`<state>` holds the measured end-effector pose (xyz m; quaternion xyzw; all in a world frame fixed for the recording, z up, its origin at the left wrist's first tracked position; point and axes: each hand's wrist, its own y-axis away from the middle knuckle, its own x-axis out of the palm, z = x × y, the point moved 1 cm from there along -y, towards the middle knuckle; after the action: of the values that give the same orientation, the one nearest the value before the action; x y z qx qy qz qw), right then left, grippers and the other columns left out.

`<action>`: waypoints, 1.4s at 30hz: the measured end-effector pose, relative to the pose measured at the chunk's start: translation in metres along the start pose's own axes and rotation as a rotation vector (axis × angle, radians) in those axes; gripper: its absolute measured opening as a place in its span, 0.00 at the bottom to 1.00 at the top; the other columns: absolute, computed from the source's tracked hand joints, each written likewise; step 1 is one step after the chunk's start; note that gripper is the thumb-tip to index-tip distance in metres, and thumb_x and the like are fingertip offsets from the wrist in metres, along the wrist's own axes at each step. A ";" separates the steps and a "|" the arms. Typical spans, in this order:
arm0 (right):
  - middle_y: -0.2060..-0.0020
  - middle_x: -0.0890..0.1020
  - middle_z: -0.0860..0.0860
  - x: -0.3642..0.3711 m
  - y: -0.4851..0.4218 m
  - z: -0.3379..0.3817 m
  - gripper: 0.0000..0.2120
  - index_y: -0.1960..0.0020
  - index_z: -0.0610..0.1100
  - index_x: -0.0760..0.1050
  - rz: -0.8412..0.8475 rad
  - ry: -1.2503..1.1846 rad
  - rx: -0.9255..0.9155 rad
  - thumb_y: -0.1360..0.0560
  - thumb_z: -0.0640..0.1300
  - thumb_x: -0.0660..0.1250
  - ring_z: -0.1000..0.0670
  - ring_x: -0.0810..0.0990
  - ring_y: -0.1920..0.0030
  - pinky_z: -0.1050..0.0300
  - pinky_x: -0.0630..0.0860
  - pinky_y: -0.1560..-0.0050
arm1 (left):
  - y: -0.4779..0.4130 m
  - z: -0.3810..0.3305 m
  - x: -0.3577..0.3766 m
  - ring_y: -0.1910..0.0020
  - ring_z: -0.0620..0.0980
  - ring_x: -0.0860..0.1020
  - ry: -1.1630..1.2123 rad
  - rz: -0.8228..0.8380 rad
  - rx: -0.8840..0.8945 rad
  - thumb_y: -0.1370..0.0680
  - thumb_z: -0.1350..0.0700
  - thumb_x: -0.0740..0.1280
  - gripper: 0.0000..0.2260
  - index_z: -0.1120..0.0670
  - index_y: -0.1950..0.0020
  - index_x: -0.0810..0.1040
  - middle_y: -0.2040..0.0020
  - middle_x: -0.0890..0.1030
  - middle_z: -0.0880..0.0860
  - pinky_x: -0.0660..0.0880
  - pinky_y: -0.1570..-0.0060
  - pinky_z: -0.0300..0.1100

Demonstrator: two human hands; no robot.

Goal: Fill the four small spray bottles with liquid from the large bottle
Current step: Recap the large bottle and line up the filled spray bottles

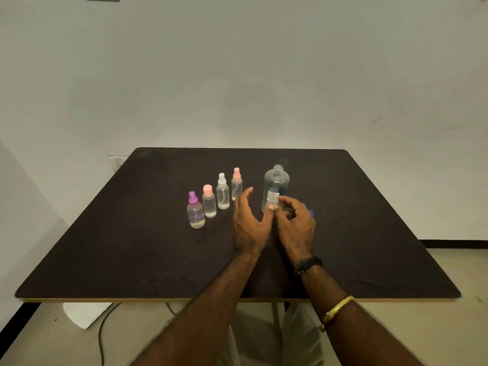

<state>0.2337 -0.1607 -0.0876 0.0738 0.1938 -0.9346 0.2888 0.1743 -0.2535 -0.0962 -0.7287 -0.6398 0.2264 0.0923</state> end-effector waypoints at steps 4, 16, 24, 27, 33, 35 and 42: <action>0.46 0.80 0.52 -0.014 -0.006 -0.006 0.16 0.37 0.46 0.80 -0.023 0.104 0.028 0.25 0.43 0.73 0.60 0.79 0.57 0.72 0.76 0.59 | 0.004 0.000 0.012 0.23 0.50 0.65 -0.040 0.070 -0.045 0.25 0.48 0.76 0.39 0.54 0.19 0.61 0.21 0.66 0.52 0.62 0.28 0.41; 0.36 0.75 0.44 -0.029 -0.035 -0.024 0.21 0.29 0.46 0.72 0.046 0.549 0.256 0.22 0.43 0.68 0.43 0.79 0.40 0.50 0.76 0.41 | 0.003 0.003 0.026 0.21 0.51 0.63 -0.069 0.088 -0.069 0.26 0.49 0.77 0.43 0.54 0.18 0.58 0.20 0.64 0.52 0.61 0.27 0.41; 0.43 0.80 0.47 -0.025 -0.037 -0.021 0.15 0.35 0.47 0.79 -0.032 0.358 0.131 0.22 0.44 0.70 0.47 0.79 0.43 0.52 0.78 0.41 | -0.004 0.005 0.025 0.21 0.51 0.63 -0.064 0.105 -0.076 0.26 0.49 0.77 0.42 0.54 0.18 0.58 0.20 0.64 0.53 0.63 0.24 0.45; 0.46 0.80 0.48 -0.022 -0.044 -0.001 0.14 0.38 0.46 0.80 -0.114 0.168 0.035 0.23 0.42 0.70 0.50 0.79 0.47 0.55 0.78 0.43 | -0.014 0.000 0.025 0.21 0.51 0.63 -0.055 0.110 -0.049 0.25 0.52 0.77 0.41 0.55 0.18 0.59 0.20 0.64 0.53 0.61 0.26 0.42; 0.45 0.76 0.49 -0.018 -0.063 0.049 0.15 0.37 0.46 0.81 -0.213 -0.021 -0.120 0.23 0.40 0.70 0.58 0.77 0.53 0.76 0.74 0.55 | -0.041 -0.010 0.025 0.25 0.41 0.63 -0.035 0.159 0.058 0.26 0.47 0.78 0.42 0.54 0.19 0.60 0.21 0.66 0.51 0.58 0.32 0.25; 0.45 0.79 0.50 -0.013 -0.064 0.057 0.13 0.39 0.46 0.81 -0.192 -0.079 -0.177 0.23 0.40 0.71 0.58 0.79 0.51 0.72 0.76 0.53 | -0.047 -0.014 0.026 0.27 0.39 0.63 -0.027 0.168 0.084 0.27 0.45 0.77 0.42 0.55 0.19 0.61 0.22 0.67 0.51 0.58 0.35 0.22; 0.47 0.83 0.56 0.002 -0.068 0.052 0.12 0.41 0.50 0.80 -0.036 -0.054 -0.196 0.24 0.43 0.72 0.58 0.81 0.46 0.67 0.80 0.49 | -0.057 -0.015 0.030 0.29 0.47 0.74 0.021 0.155 0.101 0.23 0.56 0.75 0.28 0.57 0.24 0.71 0.28 0.76 0.53 0.73 0.30 0.45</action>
<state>0.1925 -0.1312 -0.0186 0.0164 0.2779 -0.9179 0.2828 0.1330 -0.2122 -0.0653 -0.7727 -0.5683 0.2571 0.1180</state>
